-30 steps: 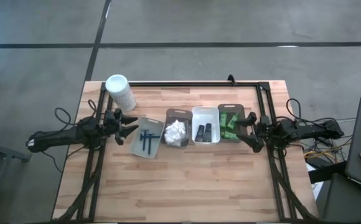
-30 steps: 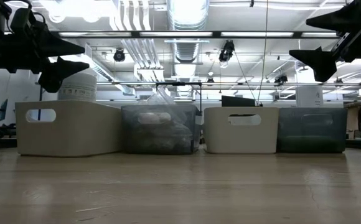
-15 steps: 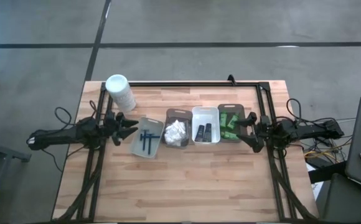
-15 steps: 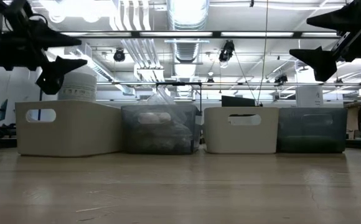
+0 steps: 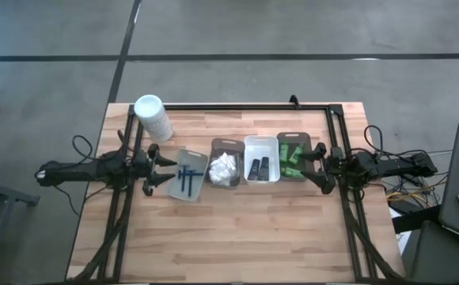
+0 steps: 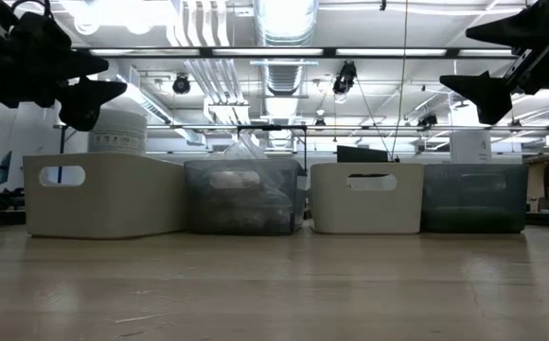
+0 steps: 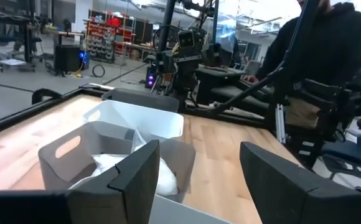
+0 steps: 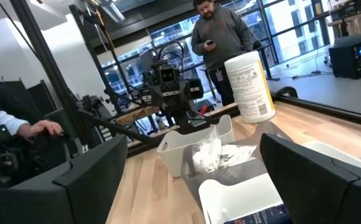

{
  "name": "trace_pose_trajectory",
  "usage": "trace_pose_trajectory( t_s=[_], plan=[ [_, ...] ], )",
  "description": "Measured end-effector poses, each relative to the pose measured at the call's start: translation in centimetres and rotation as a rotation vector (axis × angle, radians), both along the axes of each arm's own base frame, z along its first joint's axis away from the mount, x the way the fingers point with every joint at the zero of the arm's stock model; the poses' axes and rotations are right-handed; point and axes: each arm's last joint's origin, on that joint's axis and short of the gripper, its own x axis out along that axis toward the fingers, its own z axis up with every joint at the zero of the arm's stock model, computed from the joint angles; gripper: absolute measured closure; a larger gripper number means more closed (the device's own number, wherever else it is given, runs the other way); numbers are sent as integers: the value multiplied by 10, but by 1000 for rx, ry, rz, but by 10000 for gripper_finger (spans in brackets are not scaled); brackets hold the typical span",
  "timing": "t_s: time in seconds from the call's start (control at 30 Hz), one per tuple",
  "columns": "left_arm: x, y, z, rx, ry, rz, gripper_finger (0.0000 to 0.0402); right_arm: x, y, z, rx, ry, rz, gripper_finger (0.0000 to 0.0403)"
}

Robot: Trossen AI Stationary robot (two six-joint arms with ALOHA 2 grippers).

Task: Pick & Place Travel size toiletries
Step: Return to Home Position

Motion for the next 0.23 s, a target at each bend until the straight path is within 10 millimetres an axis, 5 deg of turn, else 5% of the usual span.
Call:
trace_pose_trajectory(
  t_s=[0.23],
  plan=[
    [0, 0, 0, -7, -3, 1, 174, 0, 0, 0, 0, -1, 0, 39]
  ],
)
